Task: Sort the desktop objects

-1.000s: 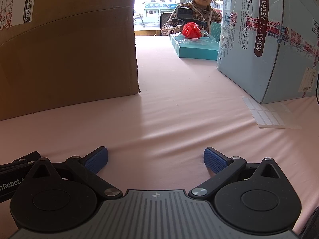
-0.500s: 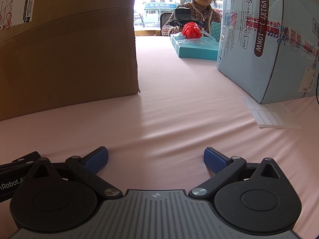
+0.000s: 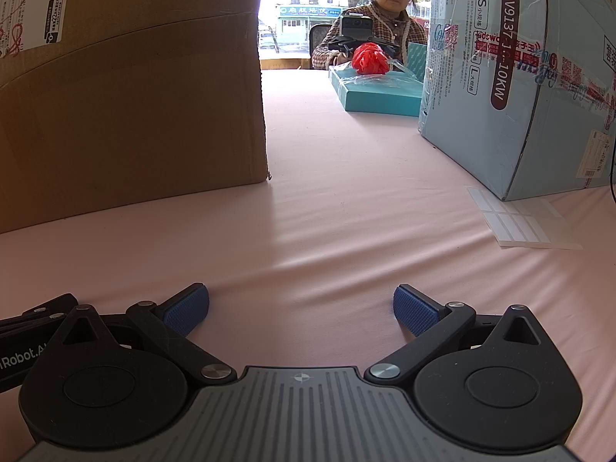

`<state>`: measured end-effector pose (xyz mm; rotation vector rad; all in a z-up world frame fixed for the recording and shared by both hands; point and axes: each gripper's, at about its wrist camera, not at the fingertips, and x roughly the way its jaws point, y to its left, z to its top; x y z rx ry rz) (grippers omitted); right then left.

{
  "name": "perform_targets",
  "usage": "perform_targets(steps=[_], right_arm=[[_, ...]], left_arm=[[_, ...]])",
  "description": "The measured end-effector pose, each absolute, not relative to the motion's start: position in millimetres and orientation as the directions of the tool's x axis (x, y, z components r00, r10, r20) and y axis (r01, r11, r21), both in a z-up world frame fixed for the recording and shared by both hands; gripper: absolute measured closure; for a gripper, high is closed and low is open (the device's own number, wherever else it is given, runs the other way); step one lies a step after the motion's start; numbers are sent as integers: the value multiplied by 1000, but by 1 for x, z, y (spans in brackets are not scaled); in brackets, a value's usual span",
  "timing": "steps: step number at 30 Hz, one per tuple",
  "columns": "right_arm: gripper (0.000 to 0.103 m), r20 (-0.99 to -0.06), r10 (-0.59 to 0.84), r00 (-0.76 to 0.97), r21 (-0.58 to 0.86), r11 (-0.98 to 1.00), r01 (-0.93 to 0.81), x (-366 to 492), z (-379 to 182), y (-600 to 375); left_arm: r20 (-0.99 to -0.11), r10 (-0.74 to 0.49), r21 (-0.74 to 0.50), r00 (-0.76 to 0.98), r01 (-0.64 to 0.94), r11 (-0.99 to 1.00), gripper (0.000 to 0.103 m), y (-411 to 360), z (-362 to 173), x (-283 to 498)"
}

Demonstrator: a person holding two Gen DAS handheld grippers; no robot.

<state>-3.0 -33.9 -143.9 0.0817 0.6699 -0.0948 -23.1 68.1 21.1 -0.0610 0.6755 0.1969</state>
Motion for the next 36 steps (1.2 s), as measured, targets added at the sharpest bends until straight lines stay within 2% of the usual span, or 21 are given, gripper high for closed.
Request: perform_targets(steps=[36], right_arm=[[0, -623, -62, 780, 46, 992, 115, -4, -144, -34]], left_arm=[[-625, 167, 15, 762, -202, 979, 0, 72, 16, -38]])
